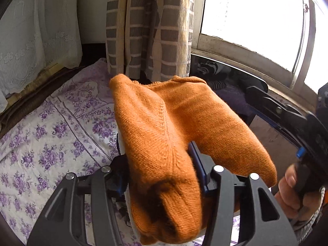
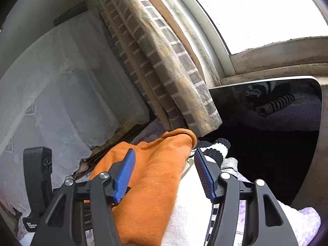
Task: Fold small clothes
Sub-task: 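Carry the cardigan toward the stack of folded clothes with the right tool, then lower the cardigan onto the folded white shirt and open the right tool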
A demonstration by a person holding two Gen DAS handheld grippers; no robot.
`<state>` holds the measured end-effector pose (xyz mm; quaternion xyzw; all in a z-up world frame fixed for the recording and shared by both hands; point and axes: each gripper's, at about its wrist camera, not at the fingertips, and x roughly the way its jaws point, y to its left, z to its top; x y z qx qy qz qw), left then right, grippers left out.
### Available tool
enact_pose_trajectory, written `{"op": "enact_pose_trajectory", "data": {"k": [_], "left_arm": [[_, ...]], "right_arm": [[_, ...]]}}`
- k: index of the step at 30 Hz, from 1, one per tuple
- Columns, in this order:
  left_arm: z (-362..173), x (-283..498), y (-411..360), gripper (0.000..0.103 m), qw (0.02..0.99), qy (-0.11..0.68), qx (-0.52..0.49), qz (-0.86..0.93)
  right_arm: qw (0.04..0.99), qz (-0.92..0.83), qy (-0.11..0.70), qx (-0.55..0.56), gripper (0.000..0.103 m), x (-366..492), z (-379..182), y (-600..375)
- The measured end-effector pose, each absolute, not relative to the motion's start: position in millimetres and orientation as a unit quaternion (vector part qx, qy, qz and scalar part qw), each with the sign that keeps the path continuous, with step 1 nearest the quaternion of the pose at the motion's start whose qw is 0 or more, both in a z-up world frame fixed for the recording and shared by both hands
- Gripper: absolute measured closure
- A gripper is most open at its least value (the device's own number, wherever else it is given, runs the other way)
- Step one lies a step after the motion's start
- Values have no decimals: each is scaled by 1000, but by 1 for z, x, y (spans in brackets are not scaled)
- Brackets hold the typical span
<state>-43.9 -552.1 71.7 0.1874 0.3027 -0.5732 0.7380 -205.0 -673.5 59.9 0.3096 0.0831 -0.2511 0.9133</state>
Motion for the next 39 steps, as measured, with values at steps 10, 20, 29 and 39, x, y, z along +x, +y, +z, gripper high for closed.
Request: {"op": "enact_pose_trajectory", "data": {"k": [10, 20, 29, 39], "left_arm": [[82, -53, -544, 53, 742, 292, 182, -575], [65, -57, -567, 6, 766, 309, 204, -526], [77, -26, -543, 4, 762, 351, 130, -528], [64, -16, -544, 4, 812, 330, 175, -448]], "right_arm": [[923, -203, 116, 305, 76, -180, 57, -666], [899, -274, 115, 323, 64, -213, 27, -681], [909, -289, 109, 280, 64, -217, 51, -671], [920, -303, 162, 187, 85, -195, 52, -648]]}}
